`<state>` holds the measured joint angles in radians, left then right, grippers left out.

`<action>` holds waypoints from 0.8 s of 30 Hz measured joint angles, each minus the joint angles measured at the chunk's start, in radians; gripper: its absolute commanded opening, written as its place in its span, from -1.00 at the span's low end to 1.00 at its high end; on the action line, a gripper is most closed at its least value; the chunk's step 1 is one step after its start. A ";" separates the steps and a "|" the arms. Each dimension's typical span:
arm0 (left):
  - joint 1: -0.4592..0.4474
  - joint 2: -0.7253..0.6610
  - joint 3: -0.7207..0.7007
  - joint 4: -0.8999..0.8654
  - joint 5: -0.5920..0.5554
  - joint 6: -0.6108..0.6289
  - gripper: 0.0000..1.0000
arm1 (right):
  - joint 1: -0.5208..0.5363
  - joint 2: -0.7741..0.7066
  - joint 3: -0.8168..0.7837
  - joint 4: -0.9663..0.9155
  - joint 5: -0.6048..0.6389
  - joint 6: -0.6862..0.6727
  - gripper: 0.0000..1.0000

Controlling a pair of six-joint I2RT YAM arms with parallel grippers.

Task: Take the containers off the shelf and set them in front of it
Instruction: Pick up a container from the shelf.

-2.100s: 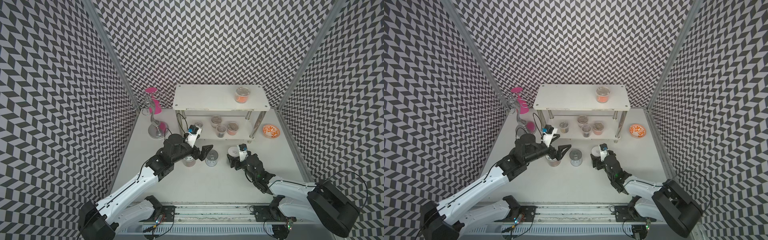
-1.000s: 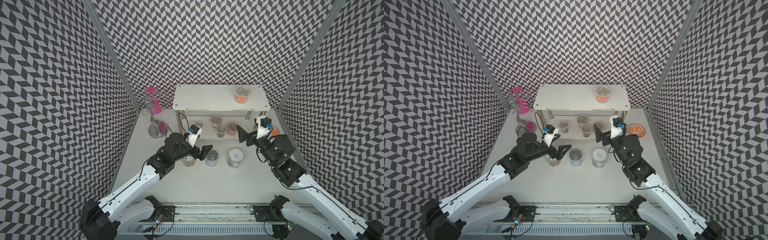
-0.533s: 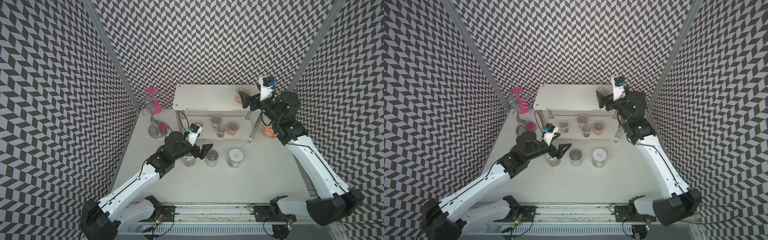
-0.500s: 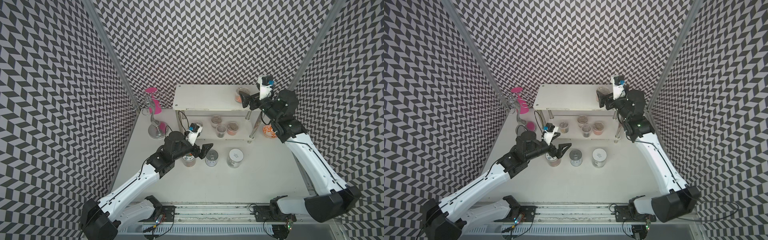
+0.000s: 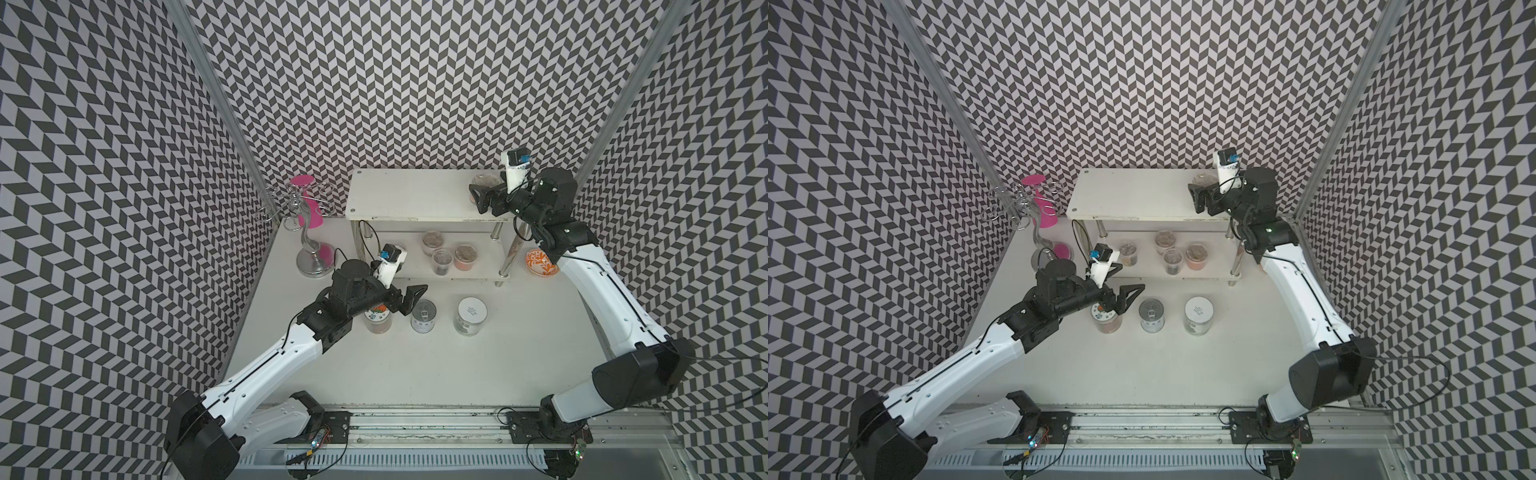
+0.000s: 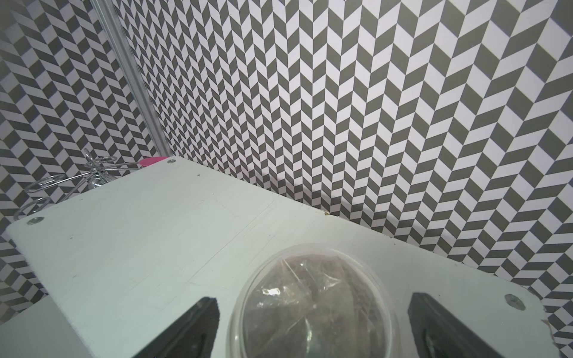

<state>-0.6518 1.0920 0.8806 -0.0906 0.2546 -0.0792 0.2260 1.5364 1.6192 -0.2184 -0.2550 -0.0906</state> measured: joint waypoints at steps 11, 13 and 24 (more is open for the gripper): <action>0.007 0.008 0.002 -0.001 0.001 0.004 1.00 | -0.008 0.042 0.015 0.003 -0.009 0.008 0.95; 0.007 0.008 0.004 -0.001 0.001 0.005 1.00 | -0.008 0.042 0.016 0.005 -0.010 0.008 0.94; 0.013 0.039 0.006 -0.001 0.013 0.011 1.00 | -0.009 0.042 0.018 0.027 -0.010 0.009 0.72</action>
<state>-0.6384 1.1313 0.8867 -0.0914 0.2676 -0.0681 0.2173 1.5787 1.6375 -0.1917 -0.2646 -0.0818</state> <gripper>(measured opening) 0.998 0.875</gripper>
